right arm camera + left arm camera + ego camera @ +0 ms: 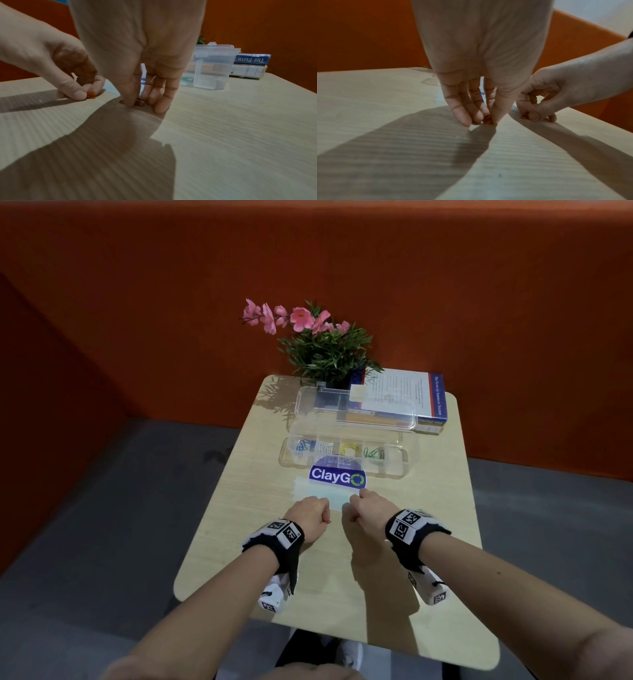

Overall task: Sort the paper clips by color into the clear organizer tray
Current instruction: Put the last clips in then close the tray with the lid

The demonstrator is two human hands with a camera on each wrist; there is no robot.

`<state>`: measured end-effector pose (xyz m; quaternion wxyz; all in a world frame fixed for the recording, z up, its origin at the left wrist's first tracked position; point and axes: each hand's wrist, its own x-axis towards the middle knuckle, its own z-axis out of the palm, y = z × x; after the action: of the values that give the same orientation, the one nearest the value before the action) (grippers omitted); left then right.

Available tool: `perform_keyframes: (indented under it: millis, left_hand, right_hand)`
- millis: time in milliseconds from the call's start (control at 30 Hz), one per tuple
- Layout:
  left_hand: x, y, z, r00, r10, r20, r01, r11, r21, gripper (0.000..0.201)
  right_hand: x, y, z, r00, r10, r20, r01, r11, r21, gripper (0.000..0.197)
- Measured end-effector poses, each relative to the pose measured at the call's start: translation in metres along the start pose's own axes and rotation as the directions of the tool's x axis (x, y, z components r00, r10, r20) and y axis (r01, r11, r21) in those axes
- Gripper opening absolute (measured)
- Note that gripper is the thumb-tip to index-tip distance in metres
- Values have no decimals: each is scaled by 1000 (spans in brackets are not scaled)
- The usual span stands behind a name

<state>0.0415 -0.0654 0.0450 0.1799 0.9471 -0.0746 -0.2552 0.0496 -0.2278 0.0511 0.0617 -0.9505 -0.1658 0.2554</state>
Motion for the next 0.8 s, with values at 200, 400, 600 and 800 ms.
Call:
perform_keyframes:
  millis: [200, 400, 600, 800]
  left_hand:
    - [3, 0, -9, 1000, -11, -17, 10, 998, -62, 16]
    - [14, 5, -20, 996, -73, -54, 52, 948, -313, 14]
    - [34, 58, -42, 999, 17, -27, -30, 783, -622, 26]
    - [76, 117, -54, 993, -23, -116, -67, 703, -708, 27]
  right_hand:
    - [-3, 2, 1, 999, 15, 30, -14, 1000, -25, 31]
    - [-16, 18, 0, 999, 26, 38, -31, 991, 134, 14]
    - [-44, 60, 13, 956, 293, 28, -228, 676, 701, 27]
    - [-65, 97, -8, 902, 430, 44, -162, 241, 957, 14]
